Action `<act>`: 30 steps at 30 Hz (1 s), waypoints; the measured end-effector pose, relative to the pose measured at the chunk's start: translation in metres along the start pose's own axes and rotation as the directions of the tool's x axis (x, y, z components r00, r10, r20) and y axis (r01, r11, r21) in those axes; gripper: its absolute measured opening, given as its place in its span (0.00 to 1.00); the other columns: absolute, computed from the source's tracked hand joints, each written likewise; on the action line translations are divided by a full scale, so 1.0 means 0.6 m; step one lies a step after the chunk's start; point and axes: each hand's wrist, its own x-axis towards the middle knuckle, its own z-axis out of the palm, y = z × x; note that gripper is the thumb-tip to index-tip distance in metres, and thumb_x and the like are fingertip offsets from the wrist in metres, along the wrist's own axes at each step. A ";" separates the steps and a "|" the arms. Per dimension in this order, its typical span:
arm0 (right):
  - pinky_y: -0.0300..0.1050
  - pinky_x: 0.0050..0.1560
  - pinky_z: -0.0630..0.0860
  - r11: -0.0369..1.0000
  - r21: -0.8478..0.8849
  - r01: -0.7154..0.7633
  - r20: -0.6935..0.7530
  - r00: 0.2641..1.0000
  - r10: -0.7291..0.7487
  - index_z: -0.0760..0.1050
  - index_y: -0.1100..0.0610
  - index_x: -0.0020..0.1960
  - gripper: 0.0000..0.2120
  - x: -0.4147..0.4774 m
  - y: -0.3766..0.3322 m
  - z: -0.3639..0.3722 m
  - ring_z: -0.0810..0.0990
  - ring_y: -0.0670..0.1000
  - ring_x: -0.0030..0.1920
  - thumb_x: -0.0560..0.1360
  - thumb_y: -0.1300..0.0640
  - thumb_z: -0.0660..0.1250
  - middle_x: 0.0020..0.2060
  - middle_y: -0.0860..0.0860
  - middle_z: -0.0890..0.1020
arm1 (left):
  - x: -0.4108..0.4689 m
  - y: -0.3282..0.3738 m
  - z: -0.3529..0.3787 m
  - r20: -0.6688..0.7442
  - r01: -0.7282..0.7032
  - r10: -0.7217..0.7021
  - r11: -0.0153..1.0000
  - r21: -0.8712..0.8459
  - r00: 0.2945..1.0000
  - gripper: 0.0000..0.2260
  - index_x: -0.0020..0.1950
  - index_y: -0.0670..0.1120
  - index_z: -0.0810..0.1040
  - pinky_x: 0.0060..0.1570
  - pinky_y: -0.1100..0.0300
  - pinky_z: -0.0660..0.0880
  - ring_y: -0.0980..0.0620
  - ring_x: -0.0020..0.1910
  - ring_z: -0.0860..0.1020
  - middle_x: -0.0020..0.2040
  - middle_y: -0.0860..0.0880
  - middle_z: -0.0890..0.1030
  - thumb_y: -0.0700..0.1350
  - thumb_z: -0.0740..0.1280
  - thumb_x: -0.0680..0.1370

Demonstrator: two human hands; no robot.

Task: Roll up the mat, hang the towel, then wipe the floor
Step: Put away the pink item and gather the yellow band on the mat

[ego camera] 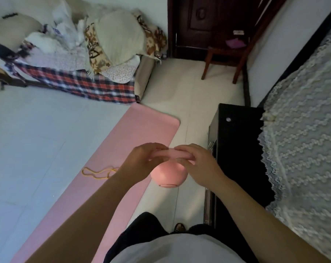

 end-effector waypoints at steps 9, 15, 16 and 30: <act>0.35 0.56 0.69 0.994 0.053 -0.094 -0.090 0.991 0.099 0.77 0.48 0.56 0.14 0.125 0.036 -0.081 0.75 0.42 0.54 0.73 0.59 0.69 0.50 0.39 0.77 | 0.188 0.005 0.001 0.075 -0.001 0.005 0.999 -0.054 0.997 0.09 0.52 0.51 0.80 0.44 0.76 0.67 0.71 0.43 0.74 0.43 0.66 0.78 0.45 0.72 0.73; 0.36 0.53 0.72 0.991 0.061 -0.122 -0.115 0.985 0.128 0.75 0.40 0.53 0.16 0.265 0.045 -0.121 0.76 0.40 0.52 0.72 0.60 0.69 0.50 0.38 0.78 | 0.342 -0.030 -0.031 0.067 -0.072 0.081 0.989 -0.131 0.994 0.12 0.51 0.50 0.82 0.43 0.76 0.68 0.69 0.42 0.76 0.41 0.67 0.79 0.40 0.75 0.70; 0.36 0.53 0.72 0.990 0.062 -0.130 -0.120 0.983 0.137 0.75 0.40 0.53 0.17 0.289 0.041 -0.130 0.76 0.40 0.52 0.72 0.60 0.69 0.50 0.39 0.78 | 0.369 -0.035 -0.041 0.069 -0.095 0.104 0.987 -0.132 0.992 0.13 0.51 0.50 0.82 0.44 0.77 0.68 0.71 0.42 0.76 0.42 0.67 0.79 0.39 0.75 0.69; 0.32 0.51 0.72 0.986 0.121 -0.114 -0.232 0.963 0.140 0.76 0.45 0.54 0.13 0.630 0.094 -0.265 0.76 0.38 0.50 0.73 0.59 0.70 0.48 0.38 0.78 | 0.781 -0.064 -0.100 0.231 -0.227 0.226 0.974 -0.020 0.946 0.11 0.51 0.56 0.79 0.46 0.71 0.70 0.62 0.44 0.77 0.45 0.61 0.81 0.45 0.72 0.71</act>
